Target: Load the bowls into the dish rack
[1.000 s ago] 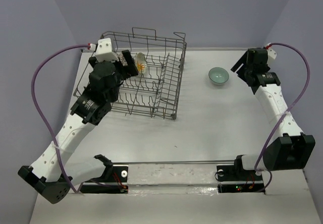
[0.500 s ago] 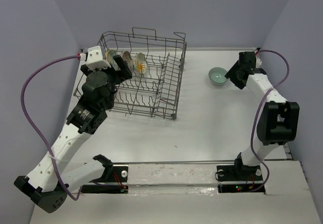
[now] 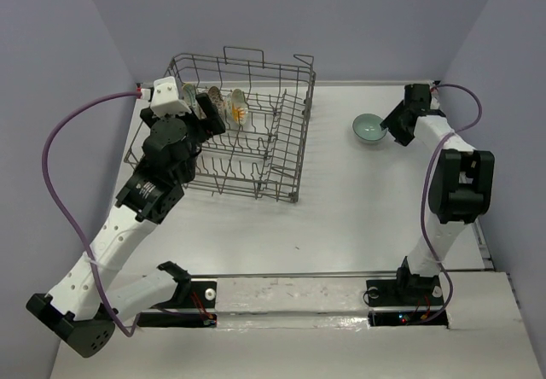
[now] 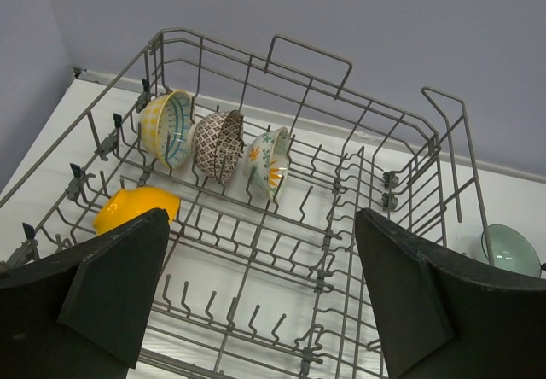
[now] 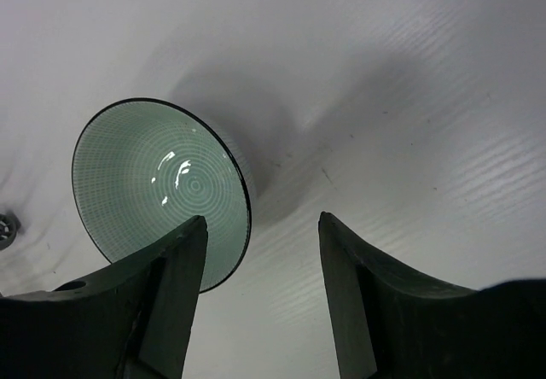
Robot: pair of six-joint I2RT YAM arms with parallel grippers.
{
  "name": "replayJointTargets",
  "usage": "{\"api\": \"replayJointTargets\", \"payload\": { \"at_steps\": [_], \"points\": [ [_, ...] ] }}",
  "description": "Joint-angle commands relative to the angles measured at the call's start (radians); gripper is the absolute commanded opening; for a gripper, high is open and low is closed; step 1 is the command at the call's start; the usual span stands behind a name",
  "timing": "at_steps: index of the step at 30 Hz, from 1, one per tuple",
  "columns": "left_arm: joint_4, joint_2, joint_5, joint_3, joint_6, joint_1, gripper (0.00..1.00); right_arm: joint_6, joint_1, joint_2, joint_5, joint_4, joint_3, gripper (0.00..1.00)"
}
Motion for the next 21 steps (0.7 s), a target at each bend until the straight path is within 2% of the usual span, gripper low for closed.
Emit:
{"api": "replayJointTargets", "payload": {
  "at_steps": [1, 7, 15, 21],
  "points": [
    [0.035, 0.01, -0.003, 0.011, -0.002, 0.01, 0.99, 0.005, -0.002, 0.031, -0.023, 0.053, 0.081, 0.6],
    [0.029, 0.03, 0.012, 0.014, -0.005, 0.017, 0.99, 0.013, -0.002, 0.076, -0.039, 0.053, 0.094, 0.59],
    [0.025, 0.051, 0.031, 0.013, -0.014, 0.024, 0.99, 0.014, -0.002, 0.109, -0.052, 0.073, 0.084, 0.48],
    [0.021, 0.06, 0.032, 0.014, -0.019, 0.027, 0.99, 0.013, -0.002, 0.129, -0.062, 0.079, 0.079, 0.45]
  ]
}}
